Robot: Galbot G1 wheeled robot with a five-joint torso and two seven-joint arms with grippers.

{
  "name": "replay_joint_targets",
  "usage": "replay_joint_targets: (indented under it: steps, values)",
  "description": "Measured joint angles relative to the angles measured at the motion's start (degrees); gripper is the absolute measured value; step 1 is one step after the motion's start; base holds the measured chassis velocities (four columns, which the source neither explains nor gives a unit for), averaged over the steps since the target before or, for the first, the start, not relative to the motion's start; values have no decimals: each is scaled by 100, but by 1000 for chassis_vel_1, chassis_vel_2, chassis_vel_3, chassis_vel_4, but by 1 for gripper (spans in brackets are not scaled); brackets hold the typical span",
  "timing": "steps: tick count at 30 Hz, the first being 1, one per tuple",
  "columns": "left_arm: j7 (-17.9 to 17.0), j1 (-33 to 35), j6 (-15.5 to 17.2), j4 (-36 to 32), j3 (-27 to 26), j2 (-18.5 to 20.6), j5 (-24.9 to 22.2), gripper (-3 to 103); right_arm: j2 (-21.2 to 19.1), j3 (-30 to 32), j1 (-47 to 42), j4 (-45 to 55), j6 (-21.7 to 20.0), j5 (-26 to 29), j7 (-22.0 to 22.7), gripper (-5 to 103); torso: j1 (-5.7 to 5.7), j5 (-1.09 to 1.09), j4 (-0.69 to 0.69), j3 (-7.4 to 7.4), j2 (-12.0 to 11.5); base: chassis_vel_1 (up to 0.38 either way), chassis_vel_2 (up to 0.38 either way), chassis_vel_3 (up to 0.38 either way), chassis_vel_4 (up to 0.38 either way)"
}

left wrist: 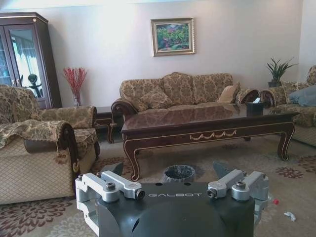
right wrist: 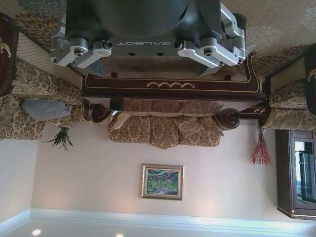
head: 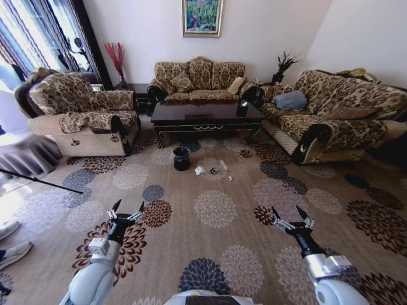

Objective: Move to the front of the table and pick up the trash from the floor, then place it into the trash bin.

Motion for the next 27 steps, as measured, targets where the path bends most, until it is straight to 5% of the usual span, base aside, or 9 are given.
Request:
replay_joint_targets:
  steps: [11, 27]
  values:
    - [74, 57, 24, -111, 11, -85, -64, 100, 12, -15, 18, 142, -77, 163, 57, 100, -22, 0, -1, -28, -50, 0, 0, 0, 0]
    - [78, 138, 217, -183, 22, -136, -71, 100, 73, -30, 13, 270, -196, 231, 132, 100, -250, 0, -1, -304, -555, 0, 0, 0, 0]
